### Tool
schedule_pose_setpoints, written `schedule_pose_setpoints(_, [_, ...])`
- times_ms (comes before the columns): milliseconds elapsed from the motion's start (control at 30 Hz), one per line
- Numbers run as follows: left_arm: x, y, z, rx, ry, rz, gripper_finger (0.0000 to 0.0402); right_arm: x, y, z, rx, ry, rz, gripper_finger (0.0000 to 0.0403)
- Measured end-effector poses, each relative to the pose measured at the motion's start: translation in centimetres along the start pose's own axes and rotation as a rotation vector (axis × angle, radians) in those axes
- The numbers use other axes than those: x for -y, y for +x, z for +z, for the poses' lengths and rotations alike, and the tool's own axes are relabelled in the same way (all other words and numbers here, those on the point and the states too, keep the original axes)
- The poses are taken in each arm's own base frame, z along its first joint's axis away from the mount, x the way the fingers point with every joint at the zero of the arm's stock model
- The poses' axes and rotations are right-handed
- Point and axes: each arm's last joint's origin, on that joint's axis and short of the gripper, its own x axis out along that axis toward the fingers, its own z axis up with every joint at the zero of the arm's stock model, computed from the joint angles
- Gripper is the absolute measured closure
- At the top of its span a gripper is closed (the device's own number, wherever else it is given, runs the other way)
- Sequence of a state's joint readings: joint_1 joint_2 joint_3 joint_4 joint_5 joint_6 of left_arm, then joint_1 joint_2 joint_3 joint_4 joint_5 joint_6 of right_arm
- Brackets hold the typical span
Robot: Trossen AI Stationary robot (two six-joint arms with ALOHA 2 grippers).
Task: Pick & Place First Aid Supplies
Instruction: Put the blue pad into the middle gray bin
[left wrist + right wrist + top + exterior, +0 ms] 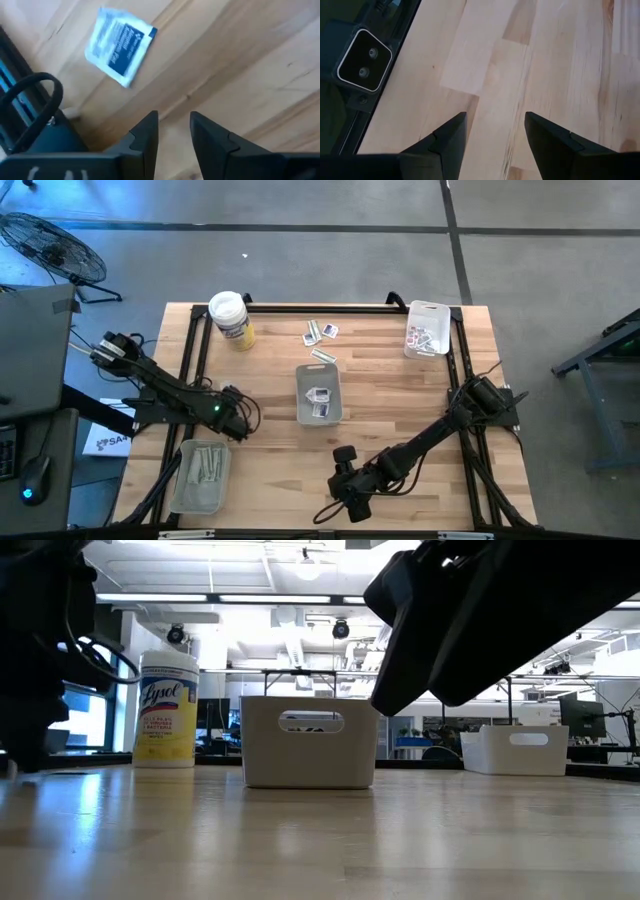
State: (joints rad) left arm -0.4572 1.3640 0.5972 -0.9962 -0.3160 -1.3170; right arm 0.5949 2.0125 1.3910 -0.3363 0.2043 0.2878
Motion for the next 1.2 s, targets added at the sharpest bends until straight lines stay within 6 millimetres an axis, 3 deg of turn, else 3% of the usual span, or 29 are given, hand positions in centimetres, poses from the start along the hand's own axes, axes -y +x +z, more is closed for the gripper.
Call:
schedule_pose_setpoints(333, [-0.5,0.2,0.4,-0.034,0.010,0.031,0.0286,0.0,0.0,0.0,0.006,-0.001,-0.003,0.0208])
schedule_pose_setpoints(500, [-1.8,0.3,2.2,-0.057,-0.045,0.041,0.0286,0.0,0.0,0.1,0.008,-0.006,-0.004,0.0208])
schedule_pose_setpoints(667, [-3.6,0.3,4.2,-0.103,-0.206,0.000,0.0286,0.0,0.0,0.1,0.017,0.001,-0.018,0.0208])
schedule_pose_setpoints(833, [-4.6,0.5,5.2,-0.125,-0.311,-0.013,0.0286,-0.2,0.0,0.0,0.018,-0.002,-0.022,0.0208])
schedule_pose_setpoints(1200, [-5.2,1.0,6.0,-0.187,0.160,-0.075,0.0285,-0.5,-0.1,-0.1,0.013,-0.009,-0.013,0.0207])
